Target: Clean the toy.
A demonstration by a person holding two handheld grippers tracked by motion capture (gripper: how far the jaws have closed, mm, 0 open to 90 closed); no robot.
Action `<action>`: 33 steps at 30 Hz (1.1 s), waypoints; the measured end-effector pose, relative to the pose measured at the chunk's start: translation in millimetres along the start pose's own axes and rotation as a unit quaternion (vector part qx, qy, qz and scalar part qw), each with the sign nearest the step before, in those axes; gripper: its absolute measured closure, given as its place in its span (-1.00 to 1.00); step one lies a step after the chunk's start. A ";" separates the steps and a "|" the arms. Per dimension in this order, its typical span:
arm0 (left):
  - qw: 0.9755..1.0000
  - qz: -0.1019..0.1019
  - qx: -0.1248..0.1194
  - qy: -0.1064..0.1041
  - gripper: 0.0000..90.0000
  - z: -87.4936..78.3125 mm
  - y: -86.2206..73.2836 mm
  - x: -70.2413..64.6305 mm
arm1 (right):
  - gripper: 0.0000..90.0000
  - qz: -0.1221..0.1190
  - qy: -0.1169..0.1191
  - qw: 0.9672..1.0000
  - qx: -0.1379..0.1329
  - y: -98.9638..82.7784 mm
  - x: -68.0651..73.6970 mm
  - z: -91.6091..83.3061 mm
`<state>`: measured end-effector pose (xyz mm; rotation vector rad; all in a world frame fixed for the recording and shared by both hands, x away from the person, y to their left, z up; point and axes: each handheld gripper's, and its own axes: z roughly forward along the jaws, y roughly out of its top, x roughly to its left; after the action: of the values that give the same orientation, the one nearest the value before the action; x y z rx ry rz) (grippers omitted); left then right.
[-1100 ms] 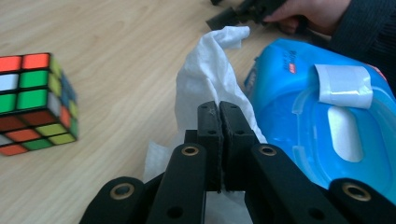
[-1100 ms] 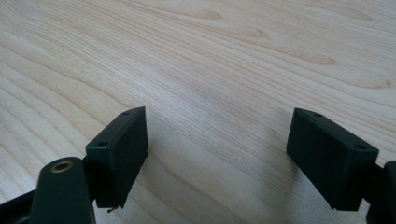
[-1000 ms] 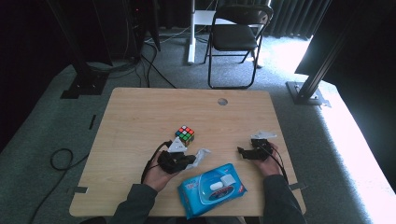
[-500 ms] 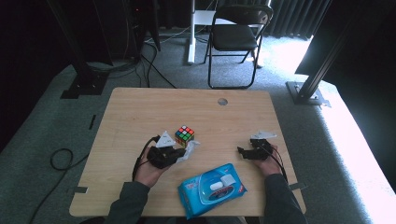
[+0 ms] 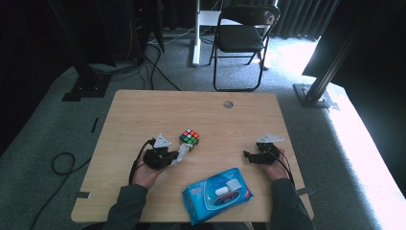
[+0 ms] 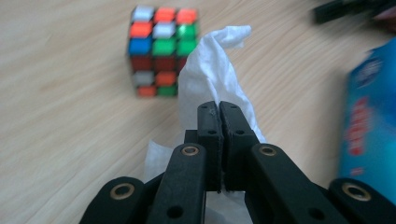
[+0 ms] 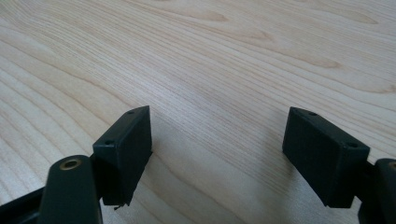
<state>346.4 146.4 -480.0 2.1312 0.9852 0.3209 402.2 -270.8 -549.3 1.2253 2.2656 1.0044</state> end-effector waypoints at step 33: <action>0.994 0.012 0.081 0.066 0.17 36.0 -28.4 19.4 | -0.48 0.005 -0.006 1.000 0.002 0.1 1.6 -0.2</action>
<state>361.9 153.5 -526.9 2.2935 1.0939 0.4093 401.3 -269.5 -549.1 1.2431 2.2546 0.9936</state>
